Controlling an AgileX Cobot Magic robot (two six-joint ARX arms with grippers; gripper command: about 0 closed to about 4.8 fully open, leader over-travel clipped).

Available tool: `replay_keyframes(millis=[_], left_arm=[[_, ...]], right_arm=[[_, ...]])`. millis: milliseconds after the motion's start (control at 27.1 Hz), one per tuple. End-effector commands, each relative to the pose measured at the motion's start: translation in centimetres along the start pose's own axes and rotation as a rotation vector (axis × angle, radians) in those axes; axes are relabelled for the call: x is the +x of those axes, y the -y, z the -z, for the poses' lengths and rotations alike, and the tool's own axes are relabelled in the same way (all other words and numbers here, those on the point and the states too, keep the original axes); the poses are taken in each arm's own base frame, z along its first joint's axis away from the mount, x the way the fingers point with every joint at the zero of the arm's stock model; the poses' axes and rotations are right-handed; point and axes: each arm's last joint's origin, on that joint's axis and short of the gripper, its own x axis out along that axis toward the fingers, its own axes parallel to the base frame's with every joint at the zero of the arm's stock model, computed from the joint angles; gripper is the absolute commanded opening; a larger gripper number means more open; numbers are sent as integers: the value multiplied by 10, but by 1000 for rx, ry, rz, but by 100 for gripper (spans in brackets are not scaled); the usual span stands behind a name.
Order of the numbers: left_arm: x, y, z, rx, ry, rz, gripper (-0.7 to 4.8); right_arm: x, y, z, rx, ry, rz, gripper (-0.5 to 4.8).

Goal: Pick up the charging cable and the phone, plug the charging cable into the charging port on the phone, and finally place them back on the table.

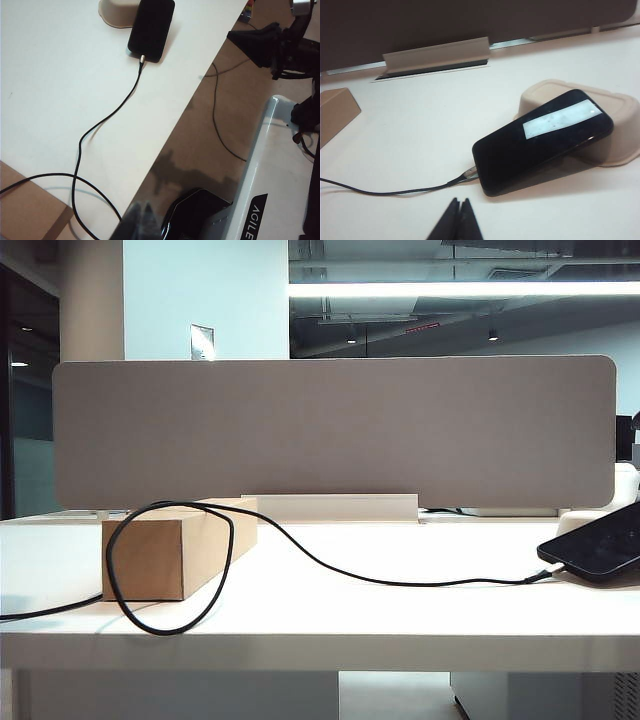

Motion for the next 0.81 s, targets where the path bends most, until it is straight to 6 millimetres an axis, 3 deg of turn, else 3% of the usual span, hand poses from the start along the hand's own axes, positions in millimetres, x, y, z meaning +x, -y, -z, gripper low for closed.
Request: replay_keyframes(millis=[37, 812], left_arm=[[-2, 2, -1, 36, 13, 1, -6], [-2, -4, -15, 122, 120, -53, -6]], right_arm=[[0, 1, 2, -3, -6, 8, -5], [0, 7, 2, 3, -8, 75, -5]])
